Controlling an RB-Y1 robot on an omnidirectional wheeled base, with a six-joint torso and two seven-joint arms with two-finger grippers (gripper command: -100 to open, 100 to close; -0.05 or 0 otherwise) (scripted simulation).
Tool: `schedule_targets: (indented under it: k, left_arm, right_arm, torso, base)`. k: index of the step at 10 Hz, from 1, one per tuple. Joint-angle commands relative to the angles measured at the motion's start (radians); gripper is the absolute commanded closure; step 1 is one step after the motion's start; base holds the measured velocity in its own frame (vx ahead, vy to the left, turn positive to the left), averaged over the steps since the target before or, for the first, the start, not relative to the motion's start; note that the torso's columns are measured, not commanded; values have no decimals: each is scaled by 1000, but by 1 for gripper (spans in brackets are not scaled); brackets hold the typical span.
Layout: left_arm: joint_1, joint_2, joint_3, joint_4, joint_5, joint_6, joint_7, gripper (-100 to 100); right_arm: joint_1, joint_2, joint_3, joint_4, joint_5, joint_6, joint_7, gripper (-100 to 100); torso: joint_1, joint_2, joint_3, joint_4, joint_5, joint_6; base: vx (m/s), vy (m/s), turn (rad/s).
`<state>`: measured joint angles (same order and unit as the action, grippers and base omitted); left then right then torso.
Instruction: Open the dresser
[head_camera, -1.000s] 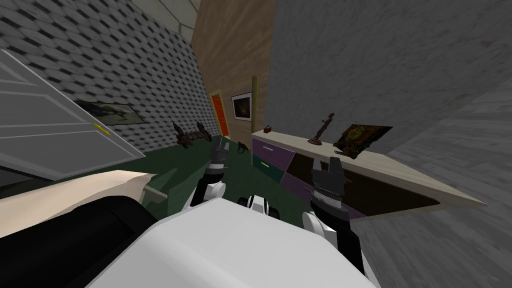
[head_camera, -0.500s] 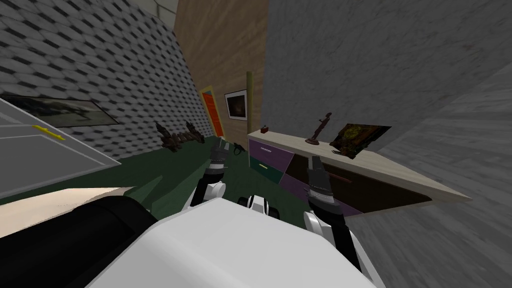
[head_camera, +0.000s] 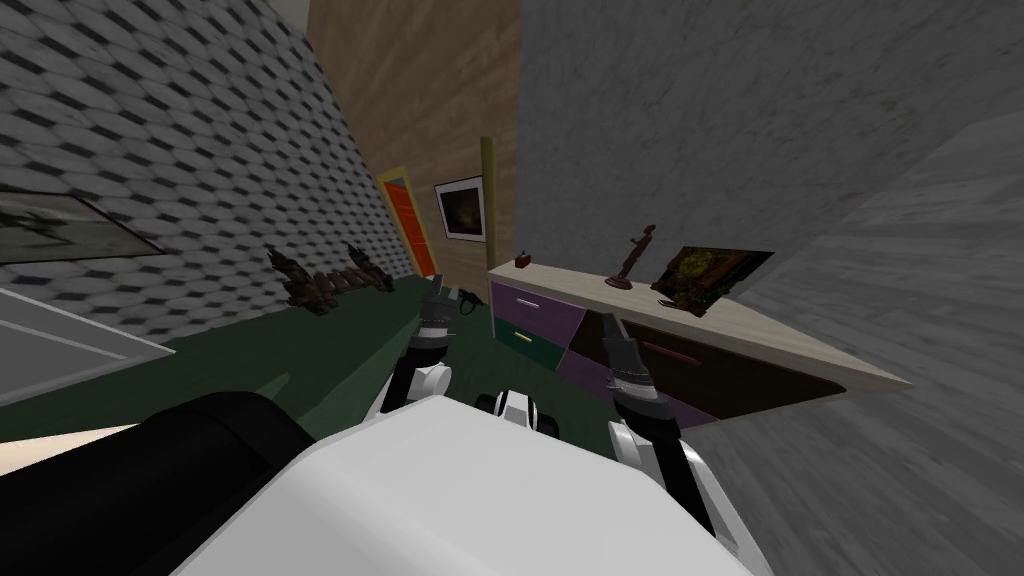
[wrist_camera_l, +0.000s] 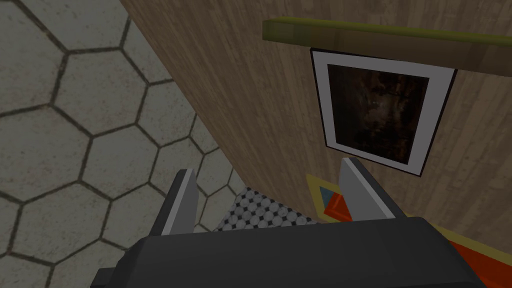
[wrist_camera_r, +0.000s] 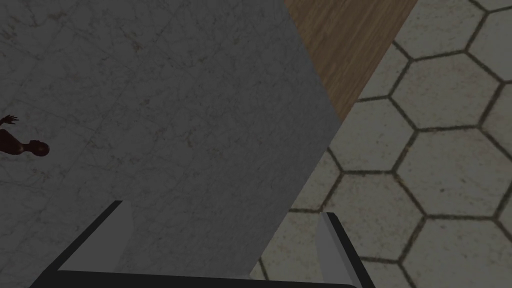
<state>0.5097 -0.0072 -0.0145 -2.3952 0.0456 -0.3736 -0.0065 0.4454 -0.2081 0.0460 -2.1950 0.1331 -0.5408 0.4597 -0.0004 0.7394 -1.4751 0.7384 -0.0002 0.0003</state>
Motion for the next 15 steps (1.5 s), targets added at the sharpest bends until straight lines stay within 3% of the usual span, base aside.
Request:
schedule_targets:
  k: [1,6,15]
  left_arm:
    - [0,0,0,0,0,0,0,0]
    - [0,0,0,0,0,0,0,0]
    - [0,0,0,0,0,0,0,0]
  right_arm:
    - [-12,-16,-2,28,60,2,71,-100]
    - [-36,-32,-5,71,146,8,184,-100]
    - [-98,-51,-16,191,370,27,427,-100]
  torso:
    - [0,0,0,0,0,-1]
    - [-1,-2,-1,-1,0,0]
    - [0,-1,-1,0,0,0]
  base:
    - [111,62,-161]
    - [104,70,-124]
    - [88,95,-139]
